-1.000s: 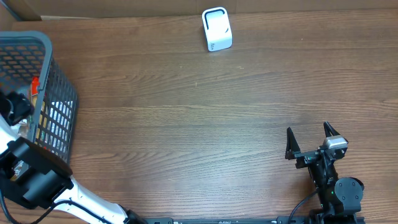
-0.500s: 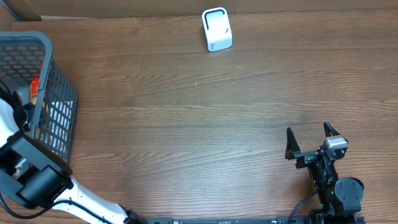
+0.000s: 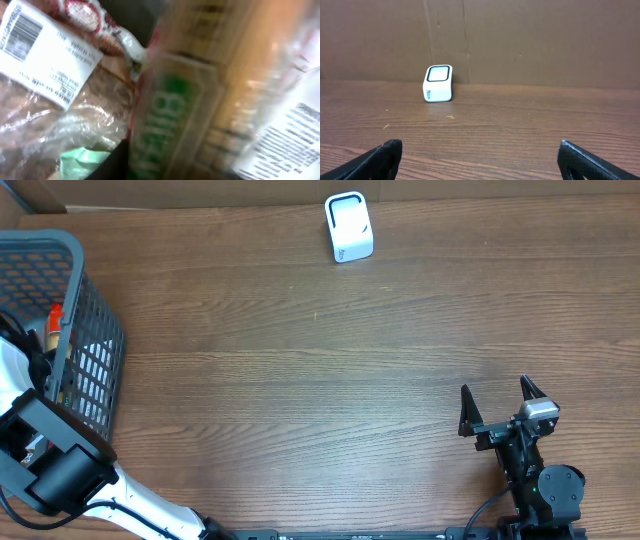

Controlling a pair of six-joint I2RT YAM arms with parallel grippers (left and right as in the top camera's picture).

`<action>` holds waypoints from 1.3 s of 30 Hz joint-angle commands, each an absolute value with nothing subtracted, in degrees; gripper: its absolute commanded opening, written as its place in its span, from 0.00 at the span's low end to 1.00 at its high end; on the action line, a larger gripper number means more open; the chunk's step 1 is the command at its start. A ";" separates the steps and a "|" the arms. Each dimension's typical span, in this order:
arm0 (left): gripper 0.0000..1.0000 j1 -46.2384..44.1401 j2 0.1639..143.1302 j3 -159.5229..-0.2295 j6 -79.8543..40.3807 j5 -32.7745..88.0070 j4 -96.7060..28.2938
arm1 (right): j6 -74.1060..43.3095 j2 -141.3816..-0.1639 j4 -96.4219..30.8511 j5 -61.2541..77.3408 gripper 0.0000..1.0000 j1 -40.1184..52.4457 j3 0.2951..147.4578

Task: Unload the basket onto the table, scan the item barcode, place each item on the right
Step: 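Grasp the orange-capped sausage packs in the basket with the left gripper, then carry the sausage packs to the table center and release them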

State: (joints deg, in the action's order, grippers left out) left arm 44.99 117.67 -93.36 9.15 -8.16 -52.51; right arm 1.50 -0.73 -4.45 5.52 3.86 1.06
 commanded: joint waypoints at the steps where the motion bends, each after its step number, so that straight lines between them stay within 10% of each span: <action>1: 0.06 45.34 117.89 -92.58 8.99 -8.99 -52.84 | 1.76 -0.16 -4.16 4.99 1.00 4.21 0.45; 39: 0.04 31.18 90.85 -129.25 -0.91 7.97 -59.48 | 1.76 -0.16 -4.16 4.99 1.00 4.21 0.45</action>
State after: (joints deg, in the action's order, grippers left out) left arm 38.61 98.74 -124.38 1.19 2.83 -61.76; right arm 1.50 -0.73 -4.47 5.52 3.86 1.06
